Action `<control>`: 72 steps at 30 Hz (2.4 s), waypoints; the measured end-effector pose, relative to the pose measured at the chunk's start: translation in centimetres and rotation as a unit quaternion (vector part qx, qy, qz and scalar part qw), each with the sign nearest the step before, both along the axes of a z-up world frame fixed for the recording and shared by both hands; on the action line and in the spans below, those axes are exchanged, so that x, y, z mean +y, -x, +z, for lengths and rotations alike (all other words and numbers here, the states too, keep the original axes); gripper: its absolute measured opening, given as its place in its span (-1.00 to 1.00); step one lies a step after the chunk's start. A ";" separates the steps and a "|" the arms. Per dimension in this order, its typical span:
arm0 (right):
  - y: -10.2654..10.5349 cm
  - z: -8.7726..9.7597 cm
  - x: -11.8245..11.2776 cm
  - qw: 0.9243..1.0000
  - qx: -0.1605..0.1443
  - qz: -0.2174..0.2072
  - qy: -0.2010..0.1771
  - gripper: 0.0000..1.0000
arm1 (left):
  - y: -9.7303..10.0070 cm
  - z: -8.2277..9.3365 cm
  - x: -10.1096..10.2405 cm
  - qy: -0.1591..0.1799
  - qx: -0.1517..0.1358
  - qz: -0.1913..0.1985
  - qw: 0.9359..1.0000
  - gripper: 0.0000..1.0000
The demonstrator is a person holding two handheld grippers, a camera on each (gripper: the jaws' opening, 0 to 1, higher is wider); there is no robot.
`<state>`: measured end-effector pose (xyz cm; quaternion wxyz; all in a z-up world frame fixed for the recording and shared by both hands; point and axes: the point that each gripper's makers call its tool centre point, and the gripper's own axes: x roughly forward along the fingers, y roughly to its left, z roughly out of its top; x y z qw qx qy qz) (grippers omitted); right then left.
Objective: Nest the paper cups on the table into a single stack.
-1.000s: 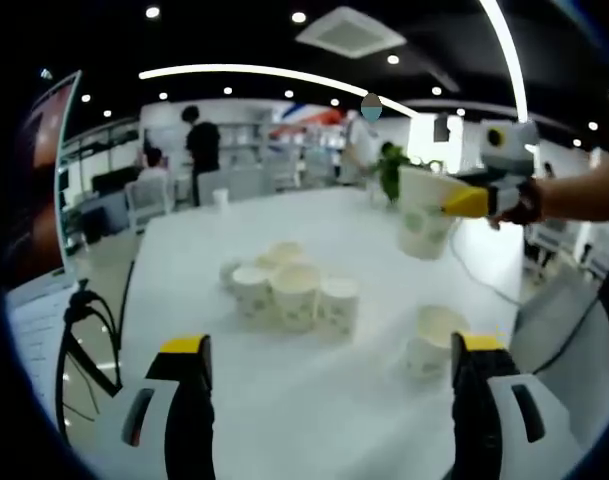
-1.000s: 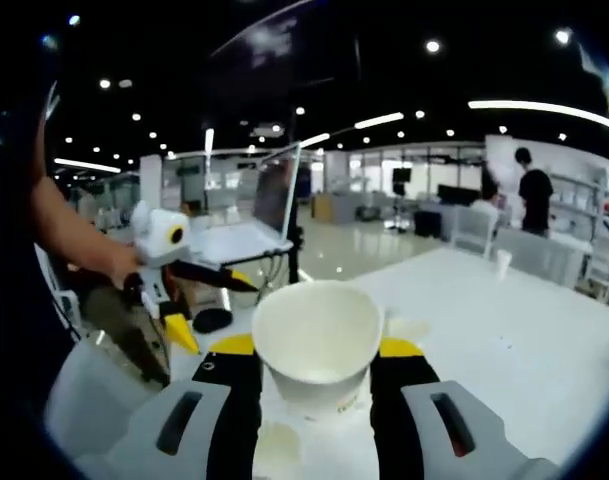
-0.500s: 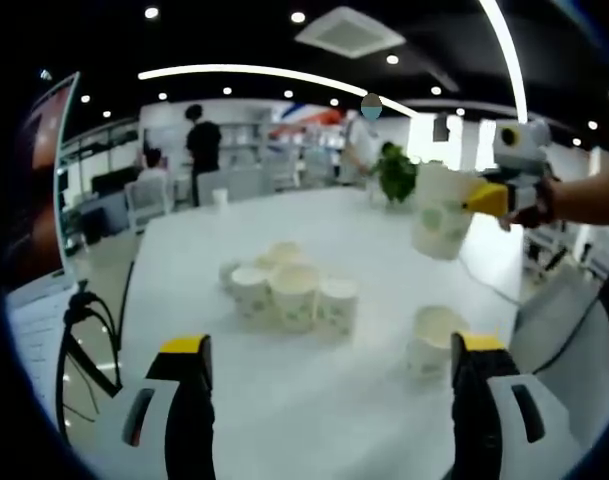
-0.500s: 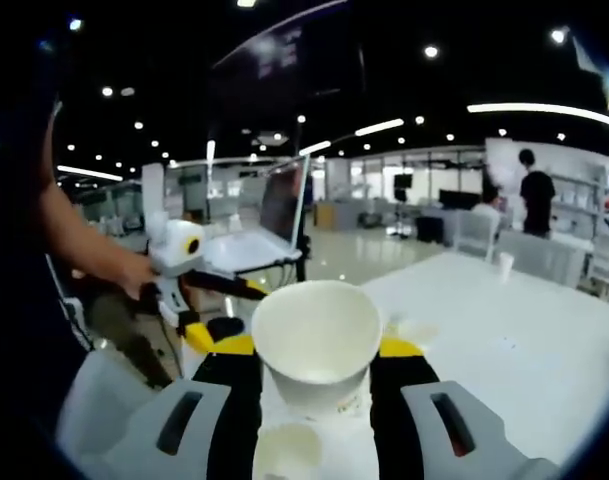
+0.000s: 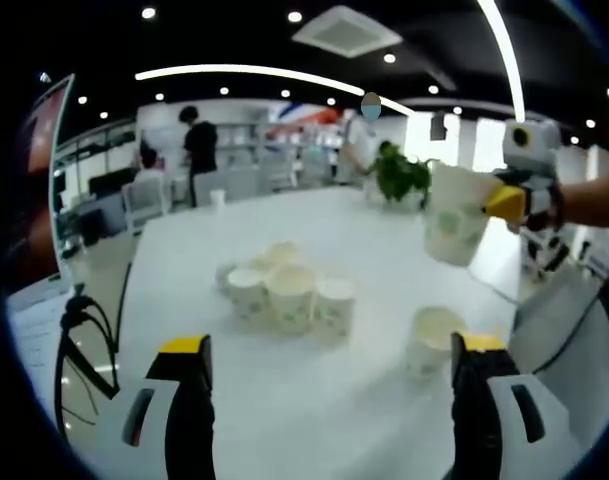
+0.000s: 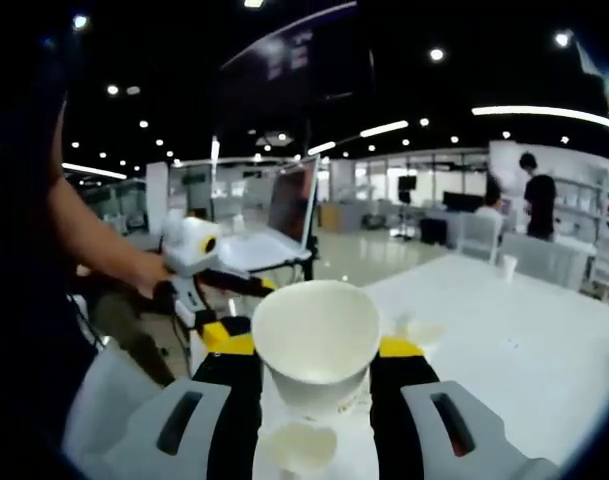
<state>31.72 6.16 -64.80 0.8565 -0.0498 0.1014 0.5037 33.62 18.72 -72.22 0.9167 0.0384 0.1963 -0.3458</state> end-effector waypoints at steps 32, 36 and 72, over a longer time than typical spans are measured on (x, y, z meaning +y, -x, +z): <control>1.8 -0.3 0.5 1.000 -0.006 0.019 -0.012 -0.23 | -0.2 -0.2 0.0 -0.001 0.003 0.001 1.000 0.94; 1.9 -1.1 0.5 1.000 -0.012 0.020 -0.007 -0.24 | -0.1 -0.2 0.0 -0.001 0.004 0.001 1.000 0.94; 2.0 -7.0 0.1 1.000 0.014 0.009 0.008 -0.25 | -0.1 -0.7 0.1 0.001 0.010 0.004 1.000 0.92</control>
